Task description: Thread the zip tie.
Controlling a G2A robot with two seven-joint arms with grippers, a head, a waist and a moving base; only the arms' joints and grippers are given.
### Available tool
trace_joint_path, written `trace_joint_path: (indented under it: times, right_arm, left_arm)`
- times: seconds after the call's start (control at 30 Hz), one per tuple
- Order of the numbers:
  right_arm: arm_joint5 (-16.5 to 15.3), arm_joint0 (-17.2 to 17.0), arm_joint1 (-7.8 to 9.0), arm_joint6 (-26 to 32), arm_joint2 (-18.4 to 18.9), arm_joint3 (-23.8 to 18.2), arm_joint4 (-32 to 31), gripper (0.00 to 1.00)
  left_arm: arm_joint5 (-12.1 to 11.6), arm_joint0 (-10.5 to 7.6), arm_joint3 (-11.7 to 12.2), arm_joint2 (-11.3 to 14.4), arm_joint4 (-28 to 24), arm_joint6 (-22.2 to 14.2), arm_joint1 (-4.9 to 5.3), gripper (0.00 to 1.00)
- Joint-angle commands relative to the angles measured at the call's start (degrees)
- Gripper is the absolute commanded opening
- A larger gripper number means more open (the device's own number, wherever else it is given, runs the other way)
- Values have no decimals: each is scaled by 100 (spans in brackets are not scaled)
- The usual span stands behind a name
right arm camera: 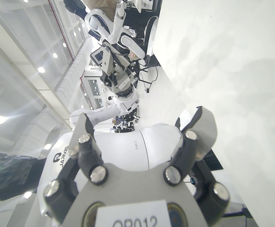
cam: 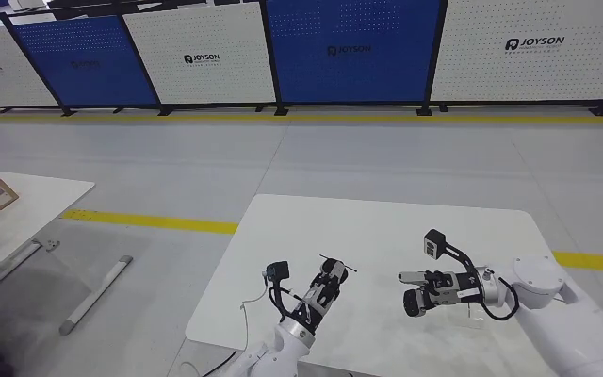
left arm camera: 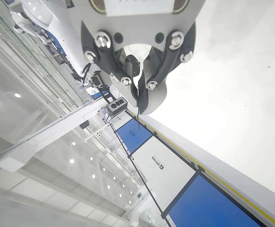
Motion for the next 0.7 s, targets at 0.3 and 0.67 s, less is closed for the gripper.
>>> trace_joint_path:
  times: [0.3, 0.67]
  right_arm:
    - [0, 0, 0, 0, 0, 0, 0, 100]
    - [0, 0, 0, 0, 0, 0, 0, 100]
  left_arm:
    - [236, 92, -41, -32, 310, -730, 55, 0]
    - [-160, 242, -714, -183, -481, -490, 34, 0]
